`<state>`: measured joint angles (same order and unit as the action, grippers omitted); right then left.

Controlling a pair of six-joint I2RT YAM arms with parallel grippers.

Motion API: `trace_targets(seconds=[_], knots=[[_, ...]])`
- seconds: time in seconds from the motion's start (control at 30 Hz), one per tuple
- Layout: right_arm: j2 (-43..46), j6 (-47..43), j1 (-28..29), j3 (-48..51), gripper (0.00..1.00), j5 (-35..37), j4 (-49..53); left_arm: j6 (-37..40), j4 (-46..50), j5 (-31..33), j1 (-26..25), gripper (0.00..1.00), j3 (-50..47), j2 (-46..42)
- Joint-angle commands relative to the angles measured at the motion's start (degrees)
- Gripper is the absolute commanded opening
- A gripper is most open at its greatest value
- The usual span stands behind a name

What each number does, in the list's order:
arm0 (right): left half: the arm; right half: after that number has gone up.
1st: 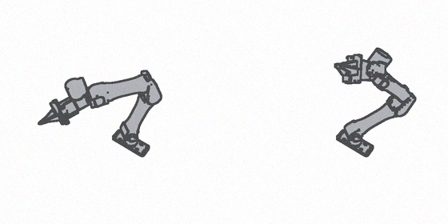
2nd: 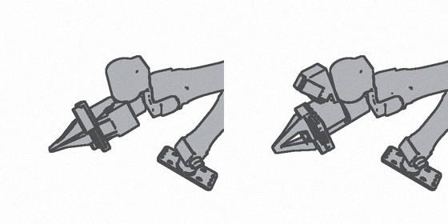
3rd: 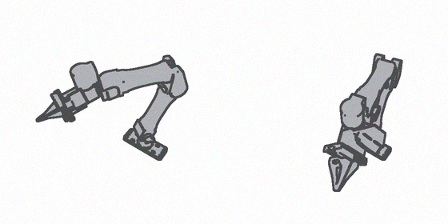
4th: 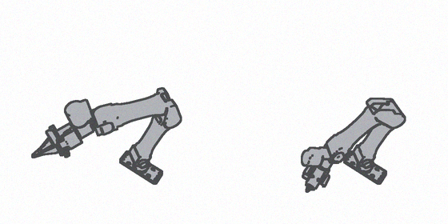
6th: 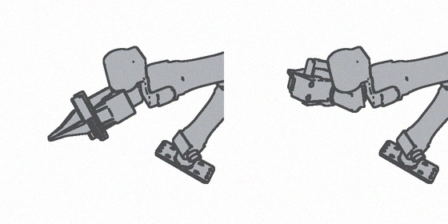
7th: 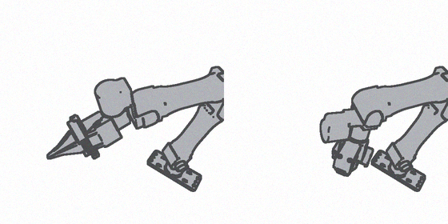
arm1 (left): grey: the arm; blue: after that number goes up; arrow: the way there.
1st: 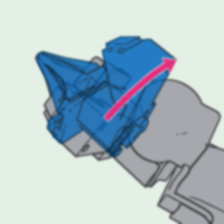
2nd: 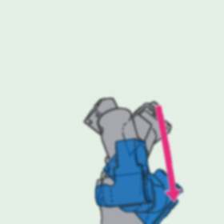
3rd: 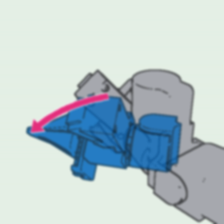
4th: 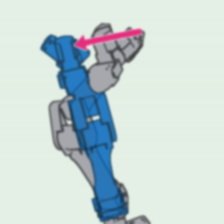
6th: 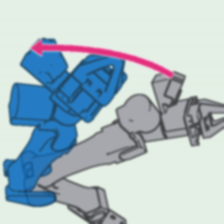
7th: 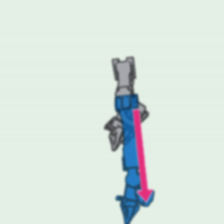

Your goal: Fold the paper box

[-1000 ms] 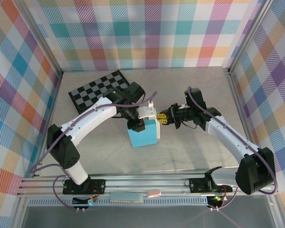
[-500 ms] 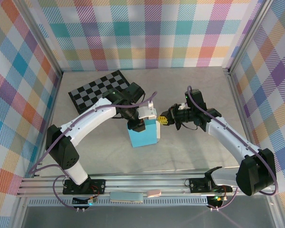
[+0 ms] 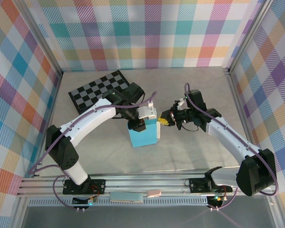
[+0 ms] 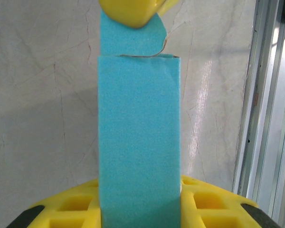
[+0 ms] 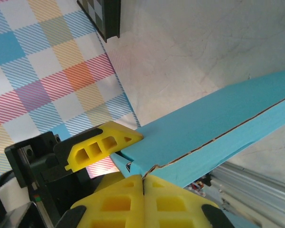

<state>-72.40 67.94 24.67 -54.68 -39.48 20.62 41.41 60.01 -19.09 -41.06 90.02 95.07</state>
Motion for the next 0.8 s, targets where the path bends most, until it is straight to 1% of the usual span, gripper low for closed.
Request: trace_targets(seconds=[0.0, 0.13, 0.23, 0.63, 0.77], knots=[[0.15, -8.04, -0.06, -1.30, 0.00, 4.12, 2.08, 2.13, -0.64, -1.69, 0.45, 0.12, -1.95, -0.07], [0.32, -13.21, 0.24, -1.57, 0.00, 5.48, 2.47, 2.28, -0.59, -2.35, 0.45, 0.12, -1.95, -0.08], [0.51, -14.94, 0.29, -1.01, 0.00, 6.53, 1.65, 2.28, -0.68, -2.51, 0.45, 0.12, -2.04, -0.06], [0.46, -17.55, 2.91, -0.88, 0.00, 10.69, -0.31, 1.47, -1.32, -3.67, 0.47, 0.12, -2.22, -0.07], [0.62, -16.23, 3.86, -0.48, 0.00, 10.51, -1.42, -2.02, -2.90, -3.21, 0.48, 0.13, -1.79, 0.40]])
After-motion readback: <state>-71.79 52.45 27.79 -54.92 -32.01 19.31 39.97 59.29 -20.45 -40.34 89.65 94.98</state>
